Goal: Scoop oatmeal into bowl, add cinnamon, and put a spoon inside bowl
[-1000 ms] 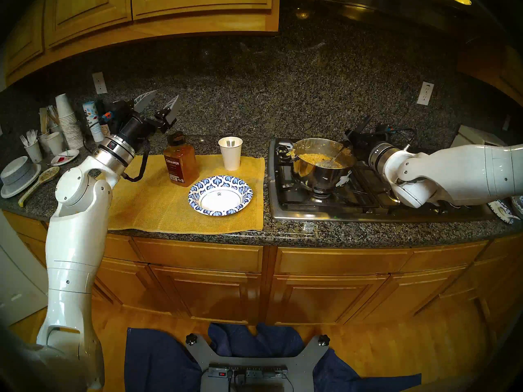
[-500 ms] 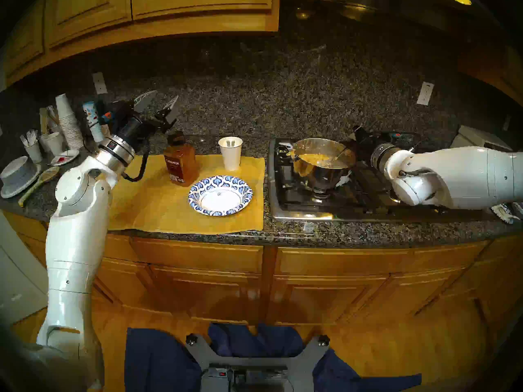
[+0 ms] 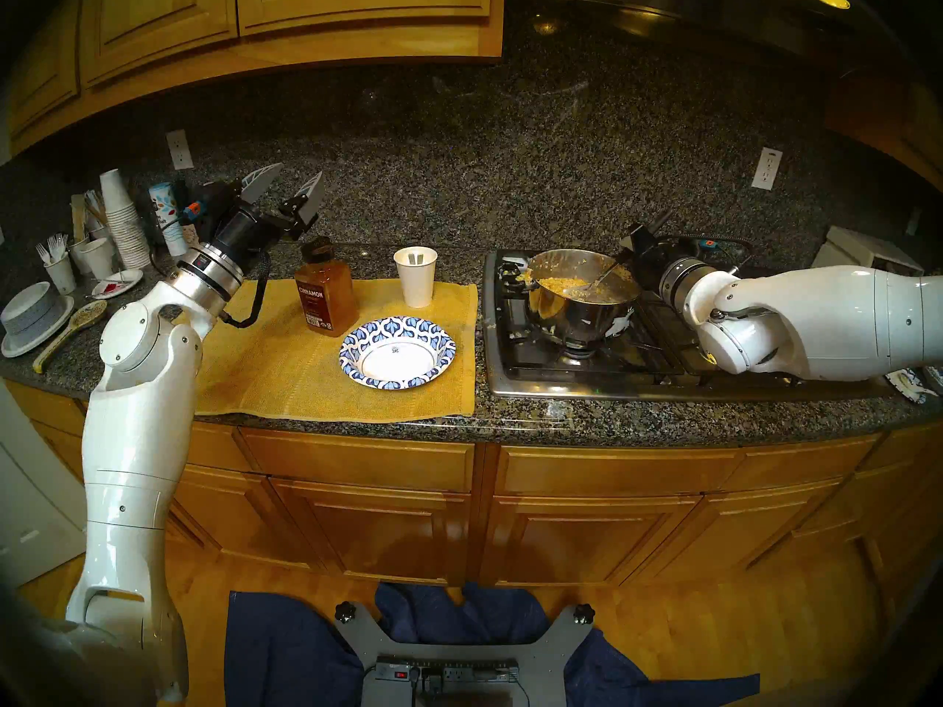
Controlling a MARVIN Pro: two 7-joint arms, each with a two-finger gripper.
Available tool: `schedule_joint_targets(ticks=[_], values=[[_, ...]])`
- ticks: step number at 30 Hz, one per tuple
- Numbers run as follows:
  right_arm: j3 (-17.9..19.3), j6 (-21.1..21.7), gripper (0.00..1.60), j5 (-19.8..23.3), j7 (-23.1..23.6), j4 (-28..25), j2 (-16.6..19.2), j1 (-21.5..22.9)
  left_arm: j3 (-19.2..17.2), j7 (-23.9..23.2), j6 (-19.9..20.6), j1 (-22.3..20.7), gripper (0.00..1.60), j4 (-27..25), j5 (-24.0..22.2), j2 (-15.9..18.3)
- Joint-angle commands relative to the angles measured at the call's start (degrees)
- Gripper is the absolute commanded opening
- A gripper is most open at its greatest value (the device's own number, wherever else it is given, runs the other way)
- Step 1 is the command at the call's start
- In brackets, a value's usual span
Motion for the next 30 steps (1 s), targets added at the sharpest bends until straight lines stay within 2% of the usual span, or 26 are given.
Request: schedule_joint_targets(ticks=[1, 6, 17, 19, 30], values=[[3.6, -0.8, 0.0, -0.2, 1.5, -0.1, -0.4, 1.4, -0.3, -0.1, -0.5, -1.7, 1.6, -1.3, -0.5, 0.0], [4.3, -0.9, 0.0, -0.2, 1.1, 0.0, 0.2, 1.3, -0.3, -0.1, -0.5, -1.7, 1.6, -1.3, -0.5, 0.0], [8.1, 0.6, 0.0, -0.2, -0.9, 1.6, 4.2, -0.3, -0.3, 0.0, -0.5, -1.7, 1.6, -1.3, -0.5, 0.1], [9.8, 1.6, 0.0, -0.2, -1.4, 1.5, 5.5, -1.0, -0.3, 0.0, -0.5, -1.7, 1.6, -1.3, -0.5, 0.1], [14.9, 3.2, 0.0, -0.2, -2.7, 2.1, 7.7, -4.3, -0.3, 0.0, -0.5, -1.7, 1.6, -1.3, -0.5, 0.1]])
